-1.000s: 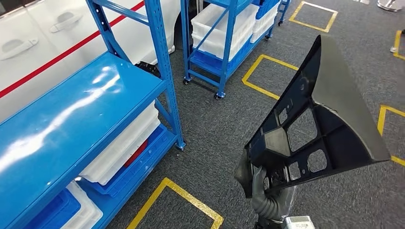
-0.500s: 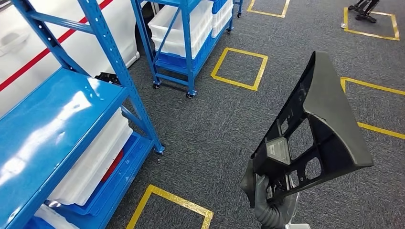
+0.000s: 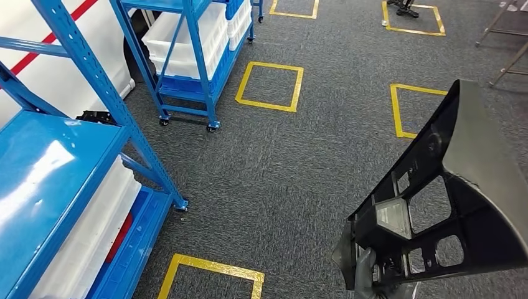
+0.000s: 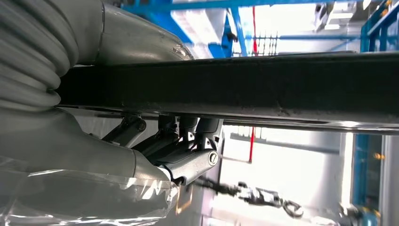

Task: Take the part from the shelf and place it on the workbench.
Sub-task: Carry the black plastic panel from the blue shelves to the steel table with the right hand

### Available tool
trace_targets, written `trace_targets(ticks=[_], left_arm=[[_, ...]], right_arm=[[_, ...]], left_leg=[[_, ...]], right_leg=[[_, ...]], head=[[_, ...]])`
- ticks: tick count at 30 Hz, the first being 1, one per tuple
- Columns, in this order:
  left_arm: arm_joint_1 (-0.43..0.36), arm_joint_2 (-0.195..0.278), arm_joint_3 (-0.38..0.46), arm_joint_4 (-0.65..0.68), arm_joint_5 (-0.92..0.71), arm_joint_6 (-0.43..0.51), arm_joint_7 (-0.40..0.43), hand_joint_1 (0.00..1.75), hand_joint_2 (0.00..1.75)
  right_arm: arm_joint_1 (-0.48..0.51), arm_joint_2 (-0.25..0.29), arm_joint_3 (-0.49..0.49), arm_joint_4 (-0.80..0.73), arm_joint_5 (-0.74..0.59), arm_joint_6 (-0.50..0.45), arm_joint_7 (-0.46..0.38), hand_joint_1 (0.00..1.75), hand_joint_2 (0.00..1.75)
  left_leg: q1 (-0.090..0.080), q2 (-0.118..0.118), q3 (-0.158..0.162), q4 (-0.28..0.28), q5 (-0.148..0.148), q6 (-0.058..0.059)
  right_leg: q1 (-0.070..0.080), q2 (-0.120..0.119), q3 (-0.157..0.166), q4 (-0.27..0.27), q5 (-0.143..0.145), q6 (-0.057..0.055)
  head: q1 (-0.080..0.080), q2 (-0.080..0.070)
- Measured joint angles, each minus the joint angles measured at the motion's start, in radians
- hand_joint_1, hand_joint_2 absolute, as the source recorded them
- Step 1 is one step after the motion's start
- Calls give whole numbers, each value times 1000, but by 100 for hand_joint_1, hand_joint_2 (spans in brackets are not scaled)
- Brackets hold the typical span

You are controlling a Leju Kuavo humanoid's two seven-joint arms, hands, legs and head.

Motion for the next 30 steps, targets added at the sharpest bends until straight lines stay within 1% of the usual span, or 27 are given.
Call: trace_targets(ticks=[1, 2, 3, 4, 5, 7, 8, 9, 10, 12, 13, 15, 16, 17, 18, 19, 20, 21, 22, 23, 24, 25, 26, 27, 28, 29, 30], left_arm=[[1, -1, -1, 0, -2, 9, -1, 0, 175], [1, -3, -2, 0, -4, 16, -1, 0, 175], [1, -5, -2, 0, -5, 21, -1, 0, 175], [0, -9, -2, 0, -5, 23, 0, 0, 175], [-2, -13, -2, 1, -5, 25, -1, 0, 175], [-4, -22, -4, 1, -8, 25, -1, 0, 175], [-4, -25, -5, 2, -9, 24, -2, 0, 175], [-5, -26, -6, 2, -11, 22, -2, 0, 175], [-6, -27, -7, 2, -12, 19, -3, 0, 175], [-9, -28, -8, 2, -14, 13, -3, 0, 175], [-11, -28, -8, 2, -16, 11, -4, 0, 175], [-13, -29, -9, 2, -21, 10, -4, 0, 175], [-12, -29, -9, 2, -23, 10, -5, 0, 175], [-9, -29, -9, 2, -24, 10, -5, 0, 175], [-7, -29, -9, 2, -25, 10, -4, 0, 175], [-5, -29, -10, 2, -26, 10, -4, 0, 175], [-4, -29, -11, 2, -28, 10, -5, 0, 175], [-4, -29, -12, 2, -30, 10, -5, 0, 175], [-5, -29, -14, 2, -31, 10, -5, 0, 175], [-5, -29, -15, 2, -33, 10, -5, 0, 175], [-4, -29, -16, 2, -35, 10, -6, 0, 175], [-4, -29, -17, 2, -37, 11, -7, 0, 175], [-4, -29, -18, 2, -39, 11, -8, 0, 175], [-5, -29, -20, 2, -41, 11, -9, 0, 175], [-6, -29, -22, 2, -43, 10, -9, 0, 175], [-7, -30, -25, 2, -44, 10, -10, 0, 175], [-7, -30, -27, 2, -45, 10, -11, 0, 175]], right_arm=[[3, 0, -6, -6, 3, 3, 0, 175, 175], [6, 0, -12, -10, 6, 6, 1, 175, 175], [9, 0, -18, -13, 8, 9, 2, 175, 175], [14, 0, -24, -15, 10, 12, 3, 175, 175], [19, 0, -30, -18, 12, 14, 3, 175, 175], [25, 1, -40, -24, 18, 18, 4, 175, 175], [28, 2, -44, -28, 24, 19, 4, 175, 175], [31, 5, -49, -31, 32, 19, 3, 175, 175], [35, 8, -54, -35, 41, 19, 2, 175, 175], [48, 18, -65, -43, 64, 14, 1, 175, 175], [55, 23, -70, -47, 76, 10, 1, 175, 175], [61, 33, -79, -54, 95, 3, 1, 175, 175], [63, 38, -81, -56, 103, 0, 1, 175, 175], [64, 42, -83, -57, 110, -1, 1, 175, 175], [67, 46, -85, -58, 119, -3, 2, 175, 175], [70, 50, -88, -58, 130, -5, 2, 175, 175], [72, 54, -91, -59, 143, -10, 4, 175, 175], [75, 58, -95, -59, 158, -17, 7, 175, 175], [78, 64, -99, -60, 178, -26, 10, 175, 175], [80, 70, -104, -60, 202, -38, 14, 175, 175], [82, 76, -109, -61, 230, -54, 18, 175, 175], [84, 84, -115, -61, 265, -72, 22, 175, 175], [88, 90, -122, -61, 299, -91, 25, 175, 175], [92, 96, -130, -61, 332, -108, 30, 175, 175], [98, 102, -138, -61, 363, -124, 35, 175, 175], [102, 107, -146, -61, 391, -139, 43, 175, 175], [104, 110, -154, -61, 423, -156, 53, 175, 175]], left_leg=[[-3, 16, -1, -1, 1, 3], [-5, 34, -3, -1, 1, 5], [-6, 50, -4, 0, 0, 5], [-6, 65, -5, 1, -1, 4], [-6, 80, -5, 2, -2, 2], [-6, 104, -2, 6, -9, -6], [-8, 115, 0, 10, -14, -11], [-10, 124, 1, 13, -18, -17], [-12, 132, 4, 14, -22, -23], [-10, 146, 11, 14, -27, -34], [-7, 137, 12, 20, -36, -40], [-2, 86, -11, 83, -81, -48], [-1, 57, -39, 145, -116, -49], [-1, 40, -72, 216, -147, -49], [-1, 32, -103, 277, -167, -48], [-1, 29, -122, 309, -167, -46], [-1, 27, -123, 301, -146, -43], [-1, 20, -106, 253, -108, -40], [0, -1, -79, 181, -67, -36], [1, -34, -53, 113, -35, -33], [2, -63, -35, 63, -16, -31], [1, -85, -27, 38, -11, -29], [-1, -88, -26, 34, -11, -27], [-2, -76, -25, 30, -9, -24], [-1, -61, -23, 24, -4, -18], [0, -45, -21, 18, 0, -11], [0, -28, -20, 11, 5, -4]], right_leg=[[1, -29, -27, 60, -37, 3], [-1, -43, -56, 124, -69, 7], [-3, -50, -75, 172, -87, 10], [-6, -55, -78, 188, -87, 13], [-8, -61, -59, 164, -69, 15], [-9, -95, 21, 31, -18, 15], [-7, -113, 56, -29, -1, 11], [-5, -126, 77, -66, 5, 4], [-1, -129, 82, -78, 3, -3], [1, -107, 81, -78, 5, -17], [1, -96, 81, -81, 7, -24], [-3, -75, 81, -85, 11, -36], [-2, -63, 80, -86, 12, -39], [-1, -50, 79, -85, 13, -42], [1, -35, 79, -85, 13, -43], [3, -19, 80, -84, 13, -43], [4, -4, 81, -83, 13, -43], [4, 12, 83, -82, 12, -43], [4, 27, 85, -81, 12, -42], [4, 40, 84, -79, 12, -40], [2, 54, 80, -77, 13, -36], [-1, 67, 74, -77, 16, -30], [-4, 80, 69, -77, 20, -22], [-6, 95, 64, -79, 24, -14], [-6, 89, 61, -77, 23, -8], [-3, 65, 54, -64, 14, -4], [0, 29, 38, -33, -8, -2]], head=[[1, 0], [2, 0], [2, 0], [2, 0], [2, 0], [2, 0], [2, 0], [1, 0], [1, 0], [1, 0], [1, 0], [-1, 0], [-1, 0], [-2, 0], [-2, 0], [-2, 0], [-2, 0], [-2, 0], [-2, 0], [-1, 0], [-1, 0], [-1, 0], [-1, 0], [-1, 0], [-1, 0], [1, 0], [3, 0]])
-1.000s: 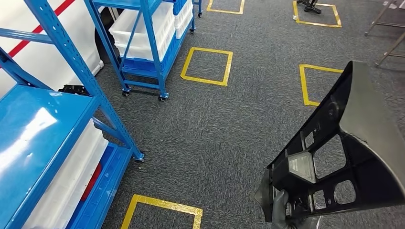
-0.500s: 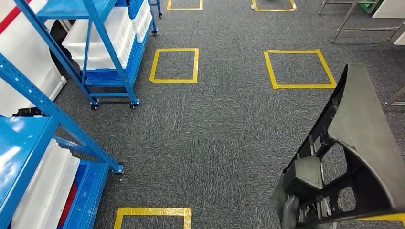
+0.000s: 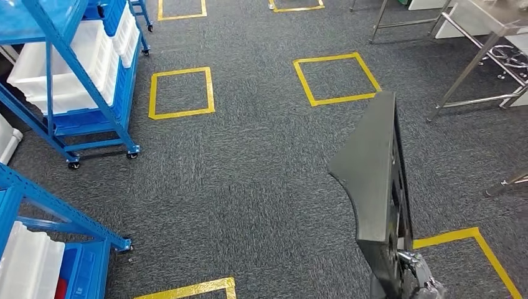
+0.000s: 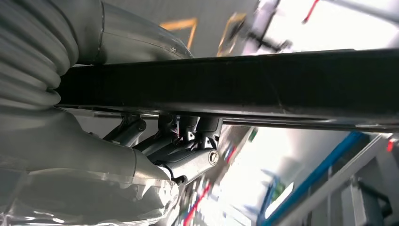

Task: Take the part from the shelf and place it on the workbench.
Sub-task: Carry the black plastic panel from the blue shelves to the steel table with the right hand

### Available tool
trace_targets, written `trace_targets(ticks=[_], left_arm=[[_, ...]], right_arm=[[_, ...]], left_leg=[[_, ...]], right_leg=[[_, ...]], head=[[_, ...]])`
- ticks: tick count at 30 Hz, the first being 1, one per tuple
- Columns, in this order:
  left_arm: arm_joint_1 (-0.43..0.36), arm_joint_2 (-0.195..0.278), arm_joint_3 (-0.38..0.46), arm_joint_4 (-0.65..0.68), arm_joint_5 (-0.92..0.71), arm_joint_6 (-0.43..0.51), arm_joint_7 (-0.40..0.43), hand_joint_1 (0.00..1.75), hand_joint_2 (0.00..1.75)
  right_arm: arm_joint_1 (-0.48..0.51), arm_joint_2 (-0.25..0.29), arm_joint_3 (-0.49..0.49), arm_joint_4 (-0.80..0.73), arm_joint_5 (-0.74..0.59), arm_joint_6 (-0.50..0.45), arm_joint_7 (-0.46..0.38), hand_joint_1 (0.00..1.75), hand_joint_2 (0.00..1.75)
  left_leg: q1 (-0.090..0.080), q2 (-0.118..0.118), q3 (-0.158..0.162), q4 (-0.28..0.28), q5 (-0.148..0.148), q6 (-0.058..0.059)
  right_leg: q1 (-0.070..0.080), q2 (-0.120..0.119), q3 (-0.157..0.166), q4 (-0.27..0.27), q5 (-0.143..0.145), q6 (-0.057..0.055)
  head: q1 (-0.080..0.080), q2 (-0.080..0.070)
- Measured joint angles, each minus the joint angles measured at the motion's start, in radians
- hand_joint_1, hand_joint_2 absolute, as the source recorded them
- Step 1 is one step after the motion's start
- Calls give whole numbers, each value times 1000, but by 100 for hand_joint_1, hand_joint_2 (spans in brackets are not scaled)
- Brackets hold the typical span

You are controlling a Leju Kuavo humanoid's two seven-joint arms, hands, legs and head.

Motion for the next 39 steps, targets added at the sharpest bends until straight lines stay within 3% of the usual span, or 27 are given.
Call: trace_targets(ticks=[1, 2, 4, 5, 6, 8, 10, 11, 13, 15, 17, 18, 19, 20, 21, 22, 24, 26, 28, 30, 32, 33, 34, 35, 36, 37, 39], left_arm=[[1, 0, -1, 0, -1, 0, -1, 0, 175], [3, 0, -1, 0, -2, 0, -2, 0, 175], [5, 0, -1, 0, -7, -1, -2, 0, 175], [5, 0, -2, 0, -10, -1, -1, 0, 175], [4, 0, -3, 0, -13, -1, -1, 0, 175], [0, -1, -4, 0, -17, -2, 1, 0, 175], [-3, -1, -5, 0, -20, -2, 3, 0, 175], [-5, -1, -5, 0, -22, -2, 5, 0, 175], [-9, 0, -6, 0, -26, -2, 7, 0, 175], [-11, 2, -6, 0, -31, -3, 8, 0, 175], [-11, 3, -6, 0, -36, -4, 8, 0, 175], [-10, 3, -6, 0, -37, -5, 8, 0, 175], [-8, 3, -6, 0, -39, -7, 9, 0, 175], [-7, 3, -6, 0, -41, -9, 9, 0, 175], [-7, 4, -6, 0, -42, -11, 10, 0, 175], [-7, 4, -6, 0, -43, -13, 10, 0, 175], [-8, 5, -7, 0, -47, -17, 9, 0, 175], [-9, 6, -7, 0, -50, -20, 8, 0, 175], [-12, 6, -7, 0, -51, -24, 7, 0, 175], [-14, 5, -9, 0, -51, -30, 6, 0, 175], [-13, 6, -11, 0, -52, -35, 5, 0, 175], [-11, 6, -11, 0, -52, -36, 5, 0, 175], [-10, 7, -12, 0, -53, -37, 5, 0, 175], [-9, 7, -12, 0, -53, -38, 5, 0, 175], [-10, 7, -13, 0, -54, -39, 5, 0, 175], [-11, 7, -14, 0, -55, -41, 5, 0, 175], [-12, 6, -15, 0, -55, -47, 3, 0, 175]], right_arm=[[1, 2, -7, 0, 39, -19, 15, 175, 175], [2, 4, -13, 1, 83, -40, 32, 175, 175], [3, 7, -26, 5, 185, -79, 74, 175, 175], [5, 8, -33, 7, 232, -91, 94, 175, 175], [6, 9, -40, 9, 278, -98, 115, 175, 175], [7, 11, -52, 10, 355, -101, 149, 175, 175], [6, 13, -61, 9, 420, -102, 179, 175, 175], [6, 14, -66, 7, 450, -103, 192, 175, 175], [6, 17, -75, -1, 507, -104, 214, 175, 175], [6, 20, -81, -12, 548, -105, 225, 175, 175], [4, 23, -83, -21, 567, -107, 227, 175, 175], [3, 24, -84, -23, 573, -107, 228, 175, 175], [3, 25, -84, -25, 577, -107, 228, 175, 175], [3, 26, -85, -27, 581, -107, 227, 175, 175], [3, 26, -86, -28, 584, -107, 226, 175, 175], [3, 26, -86, -29, 587, -107, 226, 175, 175], [2, 27, -87, -32, 598, -107, 223, 175, 175], [0, 29, -86, -33, 613, -107, 222, 175, 175], [1, 30, -86, -34, 630, -108, 226, 175, 175], [2, 29, -85, -34, 652, -108, 241, 175, 175], [0, 28, -80, -33, 673, -108, 264, 175, 175], [-2, 25, -76, -33, 682, -108, 281, 175, 175], [-2, 20, -71, -32, 692, -108, 301, 175, 175], [-2, 13, -65, -32, 702, -108, 323, 175, 175], [-2, 5, -59, -31, 711, -108, 342, 175, 175], [-2, -2, -53, -30, 719, -108, 359, 175, 175], [-4, -15, -37, -29, 733, -108, 388, 175, 175]], left_leg=[[-1, 18, 0, -3, 2, 5], [-4, 35, 0, -4, 2, 8], [-7, 71, -2, -4, 1, 9], [-8, 88, -2, -3, 1, 9], [-8, 103, -1, -3, -1, 8], [-10, 127, 4, -2, -5, 3], [-14, 145, 11, 0, -11, -7], [-15, 153, 14, 0, -13, -12], [-14, 170, 20, -1, -16, -23], [-11, 139, 11, 31, -45, -32], [-6, 80, -38, 144, -112, -38], [-4, 64, -70, 215, -143, -40], [-3, 58, -94, 268, -158, -42], [-3, 56, -105, 287, -152, -42], [-3, 53, -97, 264, -126, -41], [-3, 44, -74, 206, -85, -38], [0, -3, -22, 75, -28, -31], [-2, -32, -2, 21, -18, -23], [-2, -15, 0, 15, -14, -14], [2, 11, 2, 5, -5, -1], [0, 39, 1, 0, -1, 9], [-2, 54, -1, 0, -1, 11], [-4, 69, -1, 0, -1, 11], [-5, 84, -2, 1, -2, 12], [-6, 98, -1, 1, -3, 11], [-6, 111, 1, 1, -5, 10], [-9, 133, 8, 2, -11, 4]], right_leg=[[2, -42, -24, 53, -32, 1], [2, -68, -56, 118, -67, 3], [-2, -83, -103, 221, -103, 8], [-4, -86, -102, 224, -94, 9], [-5, -91, -78, 186, -69, 10], [-2, -134, 8, 41, -12, 6], [5, -171, 61, -52, 8, -5], [9, -173, 63, -60, 5, -11], [7, -148, 61, -64, 11, -23], [1, -124, 60, -73, 20, -35], [-1, -100, 57, -76, 26, -42], [0, -86, 56, -75, 27, -43], [1, -71, 55, -73, 27, -43], [2, -56, 55, -71, 27, -43], [2, -41, 56, -69, 26, -43], [2, -26, 56, -65, 25, -41], [2, 1, 52, -56, 23, -35], [0, 23, 43, -52, 25, -23], [-3, 43, 36, -53, 30, -9], [0, 11, 21, -27, 11, 0], [3, -53, -25, 69, -48, 5], [2, -71, -56, 136, -81, 8], [0, -79, -81, 190, -100, 10], [-1, -84, -92, 216, -103, 11], [-2, -88, -83, 204, -86, 12], [-3, -96, -54, 153, -56, 10], [3, -137, 24, 12, -2, 2]], head=[[2, 0], [3, 0], [4, 0], [4, 0], [4, 0], [4, 0], [3, 0], [3, 0], [3, 0], [0, 0], [-3, 0], [-4, 0], [-4, 0], [-4, 0], [-4, 0], [-4, 0], [-4, 0], [-4, 0], [-4, 0], [-1, 0], [4, 0], [6, 0], [6, 0], [6, 0], [6, 0], [6, 0], [6, 0]])
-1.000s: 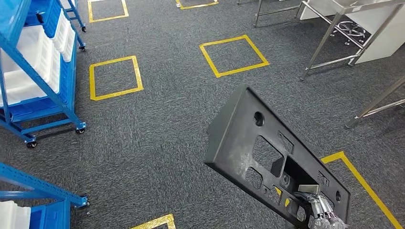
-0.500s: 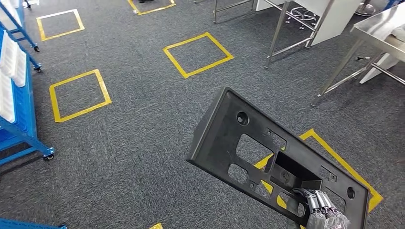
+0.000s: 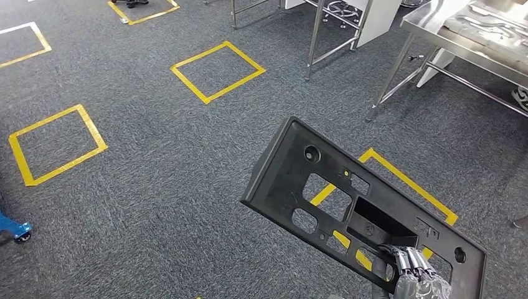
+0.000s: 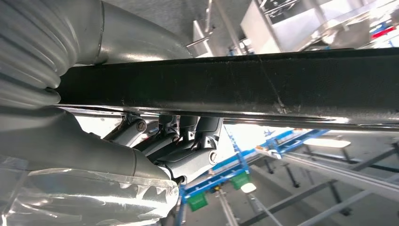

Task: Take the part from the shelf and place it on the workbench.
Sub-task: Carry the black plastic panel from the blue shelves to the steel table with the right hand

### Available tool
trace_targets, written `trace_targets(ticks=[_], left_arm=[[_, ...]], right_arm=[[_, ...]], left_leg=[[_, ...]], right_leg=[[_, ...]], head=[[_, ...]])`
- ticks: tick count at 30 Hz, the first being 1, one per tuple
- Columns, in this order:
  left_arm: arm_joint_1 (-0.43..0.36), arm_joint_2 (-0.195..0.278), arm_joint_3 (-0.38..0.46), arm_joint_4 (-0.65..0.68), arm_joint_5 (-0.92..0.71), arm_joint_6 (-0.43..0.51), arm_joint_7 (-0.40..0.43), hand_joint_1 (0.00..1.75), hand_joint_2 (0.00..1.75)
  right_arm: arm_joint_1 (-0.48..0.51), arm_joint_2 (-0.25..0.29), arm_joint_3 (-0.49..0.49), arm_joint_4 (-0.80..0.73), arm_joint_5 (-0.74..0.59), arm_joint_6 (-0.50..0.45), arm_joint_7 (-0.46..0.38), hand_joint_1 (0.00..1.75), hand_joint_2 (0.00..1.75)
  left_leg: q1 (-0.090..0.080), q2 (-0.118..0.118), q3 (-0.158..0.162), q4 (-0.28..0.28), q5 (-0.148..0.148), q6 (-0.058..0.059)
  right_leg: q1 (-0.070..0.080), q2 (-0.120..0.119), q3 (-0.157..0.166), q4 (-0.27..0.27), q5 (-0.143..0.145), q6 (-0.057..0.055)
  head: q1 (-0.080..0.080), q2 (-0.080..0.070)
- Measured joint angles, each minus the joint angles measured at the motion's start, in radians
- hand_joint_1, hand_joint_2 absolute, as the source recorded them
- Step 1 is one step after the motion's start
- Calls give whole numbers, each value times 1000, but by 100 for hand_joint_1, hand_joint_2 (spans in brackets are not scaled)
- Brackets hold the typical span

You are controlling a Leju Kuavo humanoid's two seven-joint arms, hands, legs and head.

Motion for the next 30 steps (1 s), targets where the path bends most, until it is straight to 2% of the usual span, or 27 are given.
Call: trace_targets(ticks=[1, 2, 4, 5, 7, 8, 9, 10, 11, 12, 13, 14, 16, 17, 18, 19, 20, 21, 22, 23, 24, 25, 26, 27, 28, 29, 30], left_arm=[[0, 0, 0, 0, 0, -3, -2, 0, 175], [-1, 0, 0, 0, 0, -6, -3, 0, 175], [-5, 0, -1, 0, 0, -11, -7, 0, 175], [-7, 0, -1, 0, 0, -15, -9, 0, 175], [-9, 0, -2, 0, 2, -21, -14, 0, 175], [-8, 1, -2, 0, 2, -23, -15, 0, 175], [-6, 1, -2, 0, 3, -25, -15, 0, 175], [-3, 1, -2, 0, 3, -25, -15, 0, 175], [-1, 1, -2, 0, 3, -26, -16, 0, 175], [1, 1, -2, 0, 3, -26, -16, 0, 175], [1, 1, -2, 0, 3, -27, -16, 0, 175], [1, 2, -2, 0, 3, -28, -16, 0, 175], [1, 4, -2, 0, 2, -31, -18, 0, 175], [1, 4, -2, 0, 2, -33, -19, 0, 175], [1, 4, -2, 0, 2, -35, -19, 0, 175], [0, 4, -2, 0, 2, -39, -21, 0, 175], [-1, 4, -2, 0, 2, -44, -23, 0, 175], [-2, 4, -2, 0, 3, -50, -26, 0, 175], [-2, 4, -2, 0, 4, -56, -30, 0, 175], [-2, 4, -2, 0, 4, -63, -34, 0, 175], [0, 5, -2, 0, 3, -68, -36, 0, 175], [1, 5, -2, 0, 3, -73, -38, 0, 175], [2, 5, -2, 0, 3, -76, -39, 0, 175], [1, 5, -2, 0, 3, -78, -39, 0, 175], [1, 5, -2, 0, 3, -80, -40, 0, 175], [0, 5, -3, 0, 3, -81, -40, 0, 175], [0, 5, -3, 0, 3, -84, -40, 0, 175]], right_arm=[[-2, -7, 9, 1, 7, 0, 15, 175, 175], [-3, -14, 17, 2, 13, 0, 28, 175, 175], [-4, -27, 32, 6, 22, 0, 50, 175, 175], [-4, -33, 38, 7, 25, 0, 59, 175, 175], [-7, -44, 50, 11, 31, 0, 78, 175, 175], [-10, -49, 58, 13, 33, 0, 88, 175, 175], [-12, -55, 64, 16, 36, 0, 97, 175, 175], [-13, -62, 71, 20, 39, 0, 106, 175, 175], [-13, -69, 77, 23, 42, 0, 117, 175, 175], [-14, -76, 83, 26, 45, 0, 129, 175, 175], [-14, -84, 90, 30, 47, 0, 141, 175, 175], [-15, -91, 97, 33, 48, 0, 151, 175, 175], [-18, -103, 111, 37, 51, 0, 167, 175, 175], [-19, -108, 117, 39, 53, 0, 174, 175, 175], [-20, -115, 123, 40, 54, 0, 182, 175, 175], [-21, -122, 128, 41, 57, 0, 192, 175, 175], [-21, -130, 134, 41, 60, 0, 204, 175, 175], [-23, -139, 139, 42, 62, 0, 217, 175, 175], [-26, -148, 145, 42, 65, 0, 231, 175, 175], [-31, -158, 150, 43, 67, 0, 243, 175, 175], [-37, -168, 156, 45, 69, 0, 254, 175, 175], [-41, -177, 161, 47, 71, 0, 263, 175, 175], [-44, -185, 165, 49, 73, 0, 270, 175, 175], [-45, -191, 168, 51, 74, 0, 275, 175, 175], [-45, -197, 171, 53, 75, 0, 279, 175, 175], [-46, -201, 173, 54, 75, 0, 281, 175, 175], [-47, -205, 177, 55, 75, 0, 284, 175, 175]], left_leg=[[-2, 9, 3, 1, -3, -4], [-4, 19, 5, 1, -5, -9], [-5, 37, 10, -1, -7, -18], [-4, 30, 12, 3, -12, -24], [-1, -18, -7, 54, -50, -33], [2, -50, -33, 111, -84, -35], [3, -68, -65, 182, -118, -37], [5, -75, -96, 246, -143, -39], [6, -77, -116, 285, -149, -40], [8, -78, -119, 285, -133, -41], [10, -82, -103, 244, -100, -42], [14, -97, -74, 175, -59, -42], [19, -148, -25, 56, -13, -40], [19, -166, -15, 30, -8, -38], [16, -169, -14, 25, -12, -34], [15, -156, -14, 23, -8, -27], [16, -142, -13, 19, -4, -20], [17, -129, -11, 14, 0, -12], [18, -114, -12, 9, 4, -5], [17, -99, -12, 7, 6, -1], [15, -84, -13, 6, 6, 2], [13, -68, -14, 7, 5, 3], [12, -52, -14, 7, 4, 4], [11, -37, -13, 7, 3, 4], [11, -23, -11, 7, 1, 2], [11, -11, -8, 7, -2, 1], [10, 1, -3, 7, -5, -2]], right_leg=[[4, -16, 25, -48, 12, -5], [9, -24, 36, -72, 15, -10], [11, -5, 33, -77, 16, -18], [8, 6, 33, -81, 19, -22], [0, 26, 36, -89, 27, -34], [-2, 37, 35, -90, 29, -37], [-2, 49, 34, -90, 30, -40], [-2, 63, 33, -89, 31, -41], [-2, 77, 32, -88, 31, -41], [-2, 93, 32, -86, 31, -41], [-3, 108, 33, -82, 30, -39], [-4, 123, 32, -78, 28, -37], [-5, 149, 24, -65, 25, -26], [-6, 161, 19, -61, 25, -19], [-7, 172, 14, -60, 26, -11], [-9, 184, 10, -62, 30, -2], [-10, 180, 7, -61, 31, 4], [-10, 159, 0, -51, 24, 9], [-9, 127, -14, -24, 6, 14], [-8, 90, -36, 22, -23, 17], [-8, 65, -65, 83, -56, 22], [-8, 55, -94, 146, -84, 25], [-9, 52, -114, 190, -96, 28], [-10, 49, -118, 201, -90, 29], [-10, 45, -102, 173, -67, 29], [-9, 33, -67, 113, -33, 27], [-6, 11, -28, 41, -7, 22]], head=[[0, 0], [-1, 0], [-1, 0], [-1, 0], [-2, 0], [-3, 0], [-4, 0], [-4, 0], [-4, 0], [-4, 0], [-4, 0], [-4, 0], [-3, 0], [-3, 0], [-3, 0], [-3, 0], [-3, 0], [-1, 0], [0, 0], [2, 0], [4, 0], [5, 0], [4, 0], [5, 0], [5, 0], [5, 0], [5, 0]])
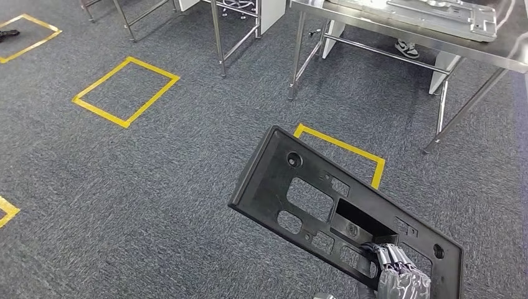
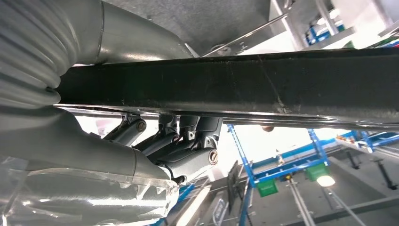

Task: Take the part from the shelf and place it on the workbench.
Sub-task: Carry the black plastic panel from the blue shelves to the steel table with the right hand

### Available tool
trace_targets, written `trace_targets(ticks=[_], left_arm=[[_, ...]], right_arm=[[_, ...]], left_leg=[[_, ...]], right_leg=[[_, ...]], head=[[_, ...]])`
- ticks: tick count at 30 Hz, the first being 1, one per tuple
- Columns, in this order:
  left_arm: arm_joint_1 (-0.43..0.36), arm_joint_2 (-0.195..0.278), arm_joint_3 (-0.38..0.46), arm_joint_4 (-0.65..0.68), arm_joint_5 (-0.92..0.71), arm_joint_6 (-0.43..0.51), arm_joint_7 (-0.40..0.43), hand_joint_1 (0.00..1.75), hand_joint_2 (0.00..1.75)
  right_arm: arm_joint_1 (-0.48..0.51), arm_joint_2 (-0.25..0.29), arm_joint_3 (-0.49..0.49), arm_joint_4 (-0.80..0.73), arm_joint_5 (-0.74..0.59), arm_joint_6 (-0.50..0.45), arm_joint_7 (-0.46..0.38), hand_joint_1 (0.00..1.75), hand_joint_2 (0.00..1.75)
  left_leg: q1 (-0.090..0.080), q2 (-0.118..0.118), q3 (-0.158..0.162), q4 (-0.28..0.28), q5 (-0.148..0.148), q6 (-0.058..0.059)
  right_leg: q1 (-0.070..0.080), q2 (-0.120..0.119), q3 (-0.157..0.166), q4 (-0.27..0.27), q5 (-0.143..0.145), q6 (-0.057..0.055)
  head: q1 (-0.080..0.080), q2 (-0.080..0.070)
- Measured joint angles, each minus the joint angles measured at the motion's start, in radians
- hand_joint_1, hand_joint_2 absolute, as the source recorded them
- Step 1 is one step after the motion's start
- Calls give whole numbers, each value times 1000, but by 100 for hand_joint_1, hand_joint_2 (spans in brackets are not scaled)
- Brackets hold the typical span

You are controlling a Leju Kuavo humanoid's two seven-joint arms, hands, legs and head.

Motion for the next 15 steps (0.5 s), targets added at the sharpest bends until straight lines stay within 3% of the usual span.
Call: trace_targets(ticks=[2, 3, 5, 6, 8, 9, 11, 12, 13, 15], left_arm=[[-1, 0, -1, 0, 0, -7, 0, 0, 175], [-2, 0, -1, 0, 0, -12, -1, 0, 175], [-4, 0, -1, 0, 1, -22, -3, 0, 175], [-5, 1, -1, 0, 1, -26, -5, 0, 175], [-6, 1, -1, 0, 1, -31, -8, 0, 175], [-4, 1, -1, 0, 1, -31, -8, 0, 175], [0, 2, -1, 0, 1, -34, -8, 0, 175], [2, 2, -1, 0, 1, -38, -8, 0, 175], [3, 2, -1, 0, 1, -43, -8, 0, 175], [3, 3, -1, 0, 2, -54, -10, 0, 175]], right_arm=[[-3, -5, 7, 1, 0, 0, 6, 175, 175], [-5, -8, 11, 1, 0, 0, 12, 175, 175], [-7, -15, 17, 2, -1, 0, 30, 175, 175], [-7, -19, 20, 2, -2, 0, 43, 175, 175], [-11, -27, 28, 3, -4, 0, 64, 175, 175], [-14, -30, 31, 4, -6, 0, 71, 175, 175], [-19, -37, 36, 8, -8, 0, 79, 175, 175], [-19, -40, 36, 10, -10, 0, 82, 175, 175], [-20, -42, 37, 12, -11, 0, 86, 175, 175], [-21, -47, 39, 15, -13, 0, 97, 175, 175]], left_leg=[[-5, 20, 8, 1, -7, -9], [-7, 31, 12, 1, -9, -14], [-9, 50, 18, -2, -13, -25], [-8, 41, 18, 2, -20, -31], [-5, -13, -6, 64, -63, -40], [-3, -47, -34, 125, -96, -43], [-2, -75, -99, 255, -145, -45], [-2, -78, -115, 281, -143, -46], [-1, -80, -113, 267, -119, -45], [0, -105, -67, 149, -42, -40]], right_leg=[[10, -47, 50, -95, 25, -15], [15, -57, 55, -109, 23, -23], [15, -34, 52, -112, 26, -36], [12, -21, 53, -117, 29, -41], [4, 4, 56, -126, 36, -54], [4, 17, 55, -126, 37, -58], [5, 49, 53, -125, 38, -62], [5, 66, 53, -123, 38, -63], [5, 84, 53, -121, 37, -62], [4, 113, 53, -113, 35, -58]], head=[[0, 0], [0, 0], [-1, 0], [-1, 0], [-5, 0], [-6, 0], [-8, 0], [-8, 0], [-8, 0], [-8, 0]])
